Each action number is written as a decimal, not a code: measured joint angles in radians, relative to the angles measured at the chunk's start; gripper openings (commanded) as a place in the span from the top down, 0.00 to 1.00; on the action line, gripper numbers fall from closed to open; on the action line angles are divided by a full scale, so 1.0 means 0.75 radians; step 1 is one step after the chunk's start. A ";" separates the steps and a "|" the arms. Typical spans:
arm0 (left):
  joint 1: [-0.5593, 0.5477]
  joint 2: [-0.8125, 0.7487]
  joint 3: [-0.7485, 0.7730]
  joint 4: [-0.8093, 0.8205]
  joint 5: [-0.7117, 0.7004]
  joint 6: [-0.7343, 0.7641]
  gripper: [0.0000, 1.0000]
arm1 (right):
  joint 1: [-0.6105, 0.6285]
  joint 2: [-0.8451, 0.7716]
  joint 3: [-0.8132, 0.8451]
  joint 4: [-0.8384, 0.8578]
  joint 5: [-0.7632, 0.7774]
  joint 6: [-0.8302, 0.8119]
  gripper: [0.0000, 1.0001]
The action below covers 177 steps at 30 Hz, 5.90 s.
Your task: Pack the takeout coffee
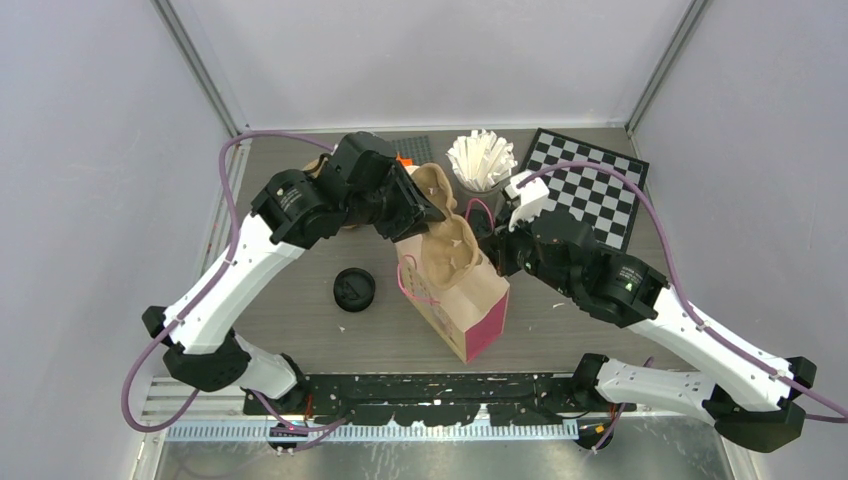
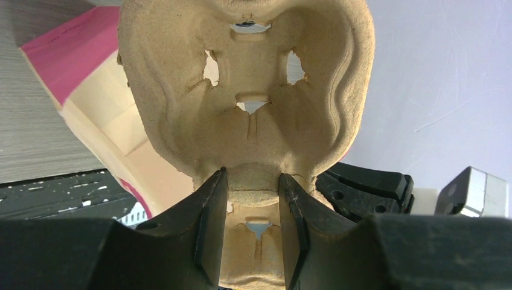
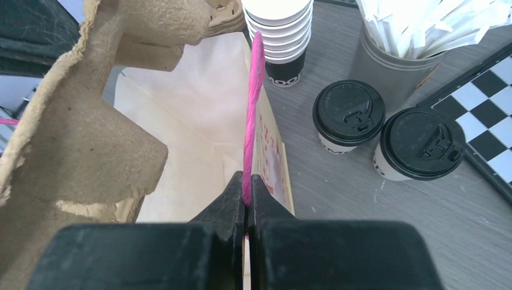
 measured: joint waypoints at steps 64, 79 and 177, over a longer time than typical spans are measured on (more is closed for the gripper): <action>-0.141 0.096 -0.078 -0.162 -0.033 -0.203 0.87 | 0.000 -0.125 -0.156 0.114 0.044 0.324 1.00; -0.130 0.196 -0.042 -0.140 -0.077 -0.138 0.89 | 0.000 -0.195 -0.204 0.132 -0.111 0.320 0.99; -0.194 0.436 0.089 -0.450 -0.109 0.058 0.52 | 0.000 -0.200 -0.277 0.149 -0.065 0.300 0.99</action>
